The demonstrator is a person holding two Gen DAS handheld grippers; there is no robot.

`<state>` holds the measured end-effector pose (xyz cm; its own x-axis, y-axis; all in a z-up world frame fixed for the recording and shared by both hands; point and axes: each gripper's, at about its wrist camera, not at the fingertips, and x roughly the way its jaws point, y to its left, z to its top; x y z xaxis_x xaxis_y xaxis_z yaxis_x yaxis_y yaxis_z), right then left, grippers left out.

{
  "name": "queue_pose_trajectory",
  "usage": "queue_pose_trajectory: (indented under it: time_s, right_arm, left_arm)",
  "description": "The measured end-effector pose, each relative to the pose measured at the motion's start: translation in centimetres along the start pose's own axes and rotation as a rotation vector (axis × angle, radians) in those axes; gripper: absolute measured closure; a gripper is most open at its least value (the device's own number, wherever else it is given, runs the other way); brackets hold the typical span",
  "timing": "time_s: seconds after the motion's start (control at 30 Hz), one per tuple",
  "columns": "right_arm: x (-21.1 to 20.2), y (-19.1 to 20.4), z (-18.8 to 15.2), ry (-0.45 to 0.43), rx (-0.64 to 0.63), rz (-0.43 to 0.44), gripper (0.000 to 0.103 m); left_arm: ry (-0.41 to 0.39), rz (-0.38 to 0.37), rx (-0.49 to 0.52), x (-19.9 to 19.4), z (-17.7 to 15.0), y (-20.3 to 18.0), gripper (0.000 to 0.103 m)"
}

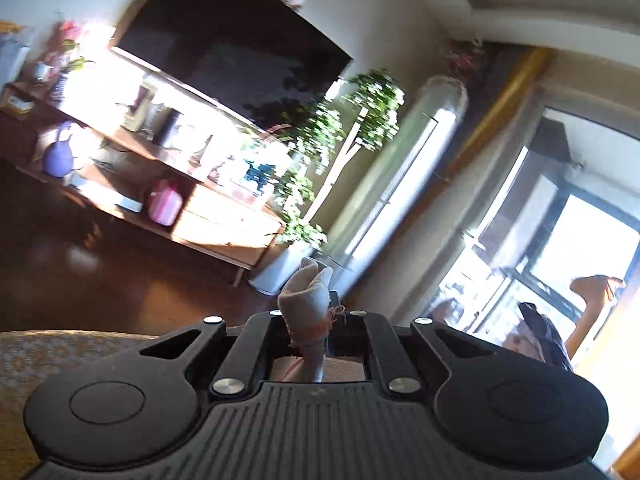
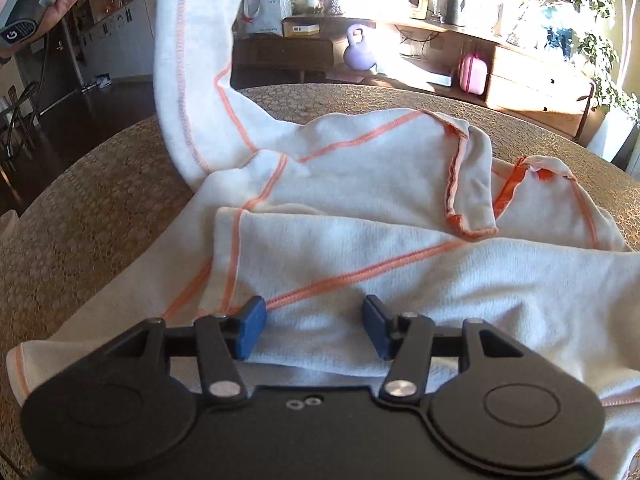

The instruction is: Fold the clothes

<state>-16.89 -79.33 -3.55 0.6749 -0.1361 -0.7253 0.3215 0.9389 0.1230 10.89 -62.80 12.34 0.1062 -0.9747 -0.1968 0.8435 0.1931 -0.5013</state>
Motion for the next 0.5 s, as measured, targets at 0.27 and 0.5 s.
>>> queue_pose_trajectory:
  time_s: [0.27, 0.5]
  right_arm:
    - [-7.8, -3.9, -4.7, -0.056, 0.102, -0.017, 0.0]
    - [-12.1, -7.1, -11.3, -0.052, 0.195, -0.038, 0.0]
  left_arm:
    - [0.293, -0.152, 0.157, 10.3, -10.9, -10.7, 0.096]
    - [0.554, -0.228, 0.243, 12.0, -21.8, -13.0, 0.096]
